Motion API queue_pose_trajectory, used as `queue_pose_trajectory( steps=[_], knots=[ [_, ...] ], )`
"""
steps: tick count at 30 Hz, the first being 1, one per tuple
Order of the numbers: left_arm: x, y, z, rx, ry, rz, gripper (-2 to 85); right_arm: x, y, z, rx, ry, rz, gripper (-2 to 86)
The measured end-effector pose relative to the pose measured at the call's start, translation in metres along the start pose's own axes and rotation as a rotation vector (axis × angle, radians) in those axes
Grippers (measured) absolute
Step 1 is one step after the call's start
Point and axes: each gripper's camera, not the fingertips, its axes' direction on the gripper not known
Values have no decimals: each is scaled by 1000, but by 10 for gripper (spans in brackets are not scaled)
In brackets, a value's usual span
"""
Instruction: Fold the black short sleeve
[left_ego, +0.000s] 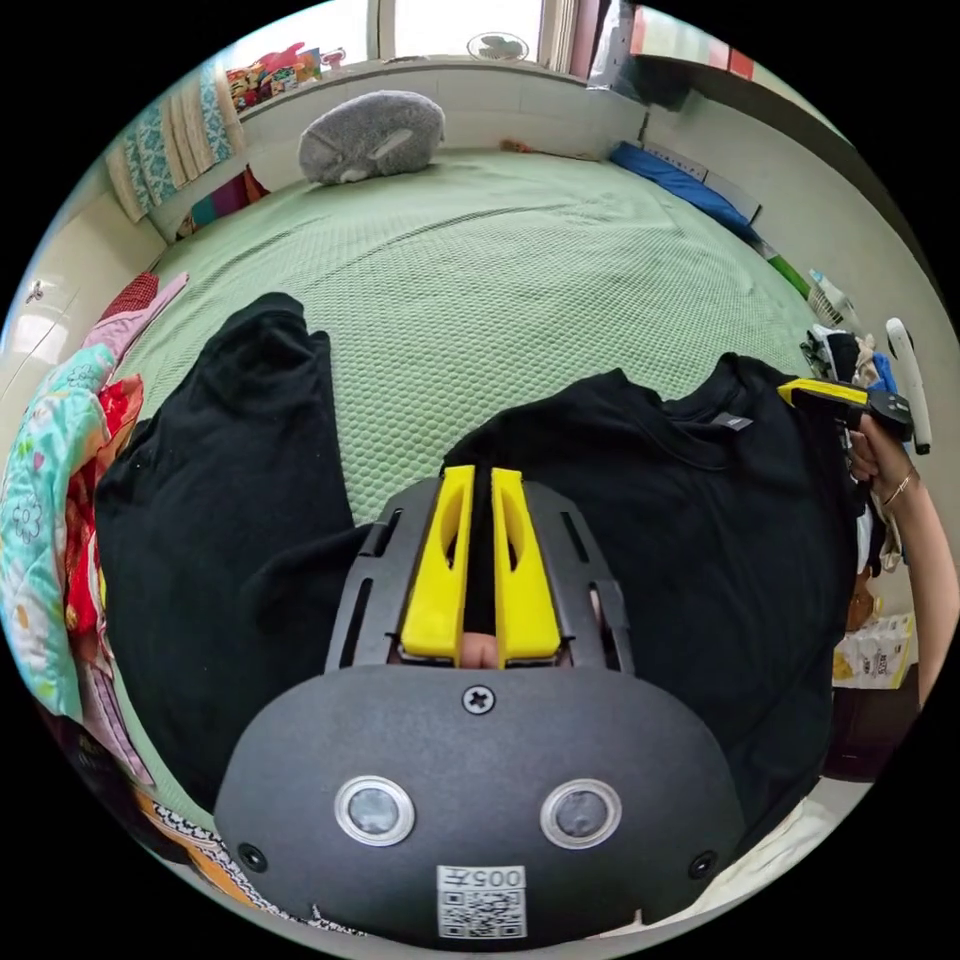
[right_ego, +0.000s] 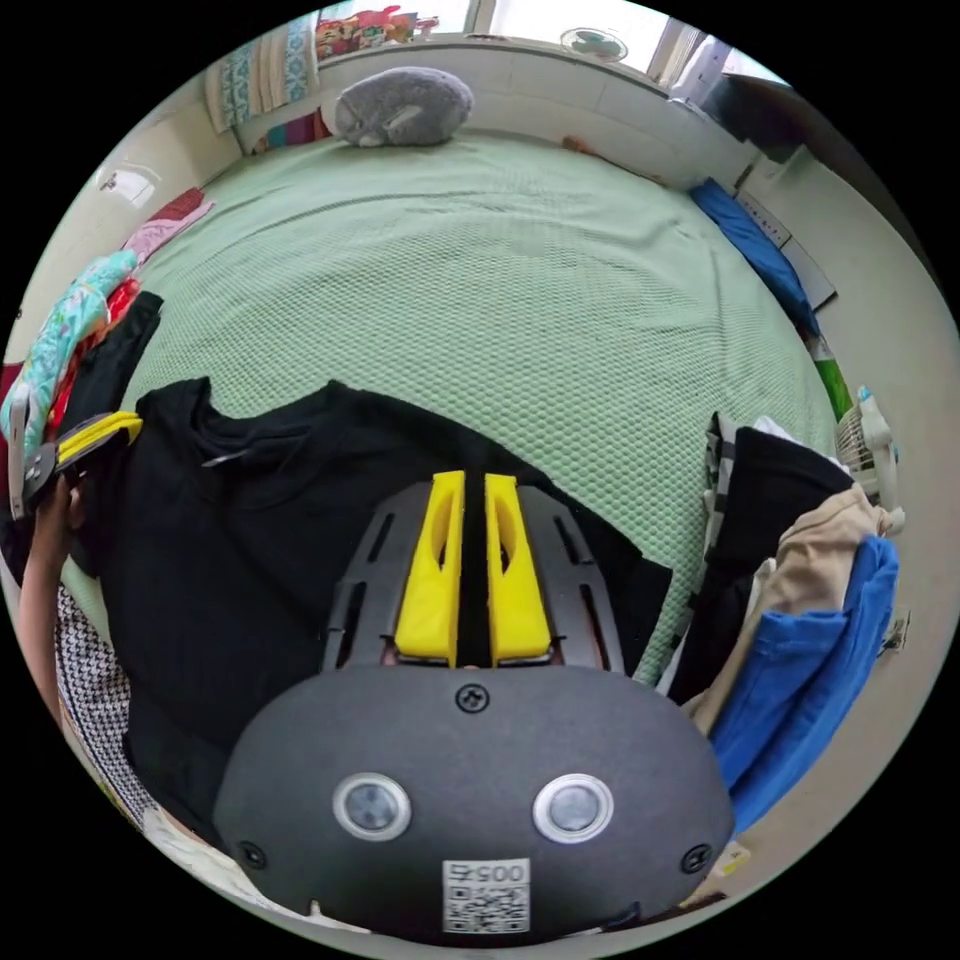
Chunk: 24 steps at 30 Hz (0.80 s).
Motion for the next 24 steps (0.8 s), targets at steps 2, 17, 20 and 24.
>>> queue_pose_trajectory(
  steps=[2,17,20,24],
  knots=[
    [4,-7,-7,10,-16,23,36,-3,-4,-3,54,-16,-17,-11],
    [5,-85,-47,56,-22,-107,52,-25,-55,-32,149,22,30,-14],
    [19,-41,-55,63,13,-39,55,-36,11,-37,118,-30,-88,-8],
    [45,35,-66,43,110,27,49,-44,109,-34,-8,-84,-135,14]
  ],
)
